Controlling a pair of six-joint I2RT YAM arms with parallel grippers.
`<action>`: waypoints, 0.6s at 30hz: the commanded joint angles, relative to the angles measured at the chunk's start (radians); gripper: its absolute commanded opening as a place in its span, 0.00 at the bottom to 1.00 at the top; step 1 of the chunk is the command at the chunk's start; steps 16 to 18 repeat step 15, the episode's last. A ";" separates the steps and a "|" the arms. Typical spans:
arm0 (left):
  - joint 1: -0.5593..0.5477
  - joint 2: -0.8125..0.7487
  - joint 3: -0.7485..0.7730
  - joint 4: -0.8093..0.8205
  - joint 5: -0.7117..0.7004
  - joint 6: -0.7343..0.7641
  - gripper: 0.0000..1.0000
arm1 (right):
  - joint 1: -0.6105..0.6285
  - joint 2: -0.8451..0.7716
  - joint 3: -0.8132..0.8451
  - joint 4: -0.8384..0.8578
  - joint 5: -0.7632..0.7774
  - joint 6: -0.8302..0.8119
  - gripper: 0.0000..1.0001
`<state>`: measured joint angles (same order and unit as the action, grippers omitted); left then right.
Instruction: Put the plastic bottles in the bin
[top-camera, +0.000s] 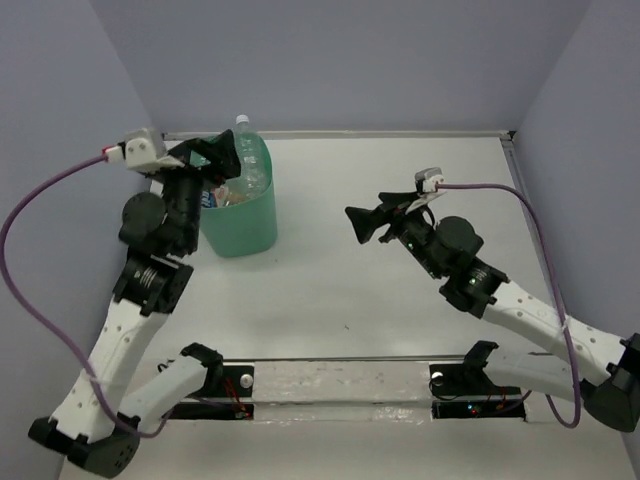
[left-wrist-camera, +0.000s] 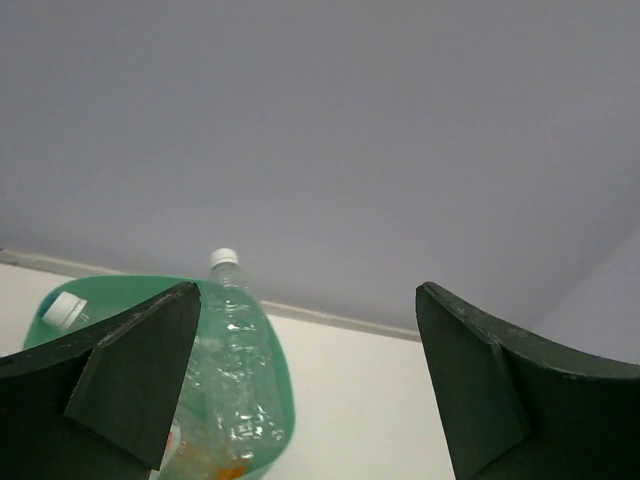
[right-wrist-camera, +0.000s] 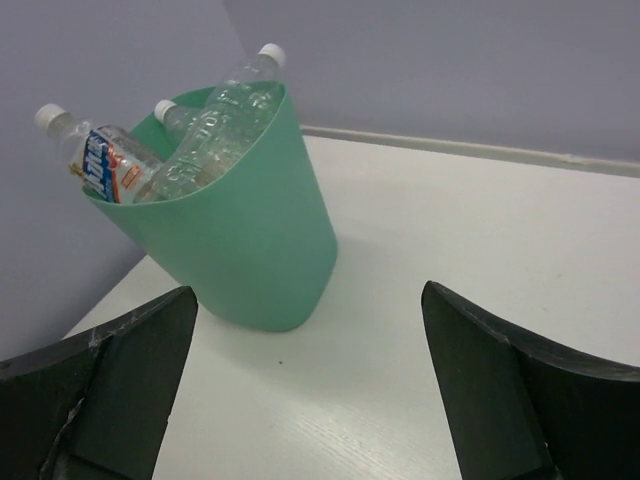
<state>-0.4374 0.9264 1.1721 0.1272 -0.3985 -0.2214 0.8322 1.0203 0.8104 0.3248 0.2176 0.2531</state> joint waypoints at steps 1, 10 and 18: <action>-0.001 -0.236 -0.113 -0.017 0.216 -0.125 0.99 | 0.001 -0.152 0.047 -0.180 0.221 -0.026 1.00; 0.000 -0.557 -0.221 -0.187 0.083 -0.064 0.99 | 0.001 -0.696 0.070 -0.451 0.330 -0.037 1.00; 0.000 -0.551 -0.273 -0.201 0.044 -0.065 0.99 | 0.001 -0.674 -0.039 -0.400 0.410 -0.132 1.00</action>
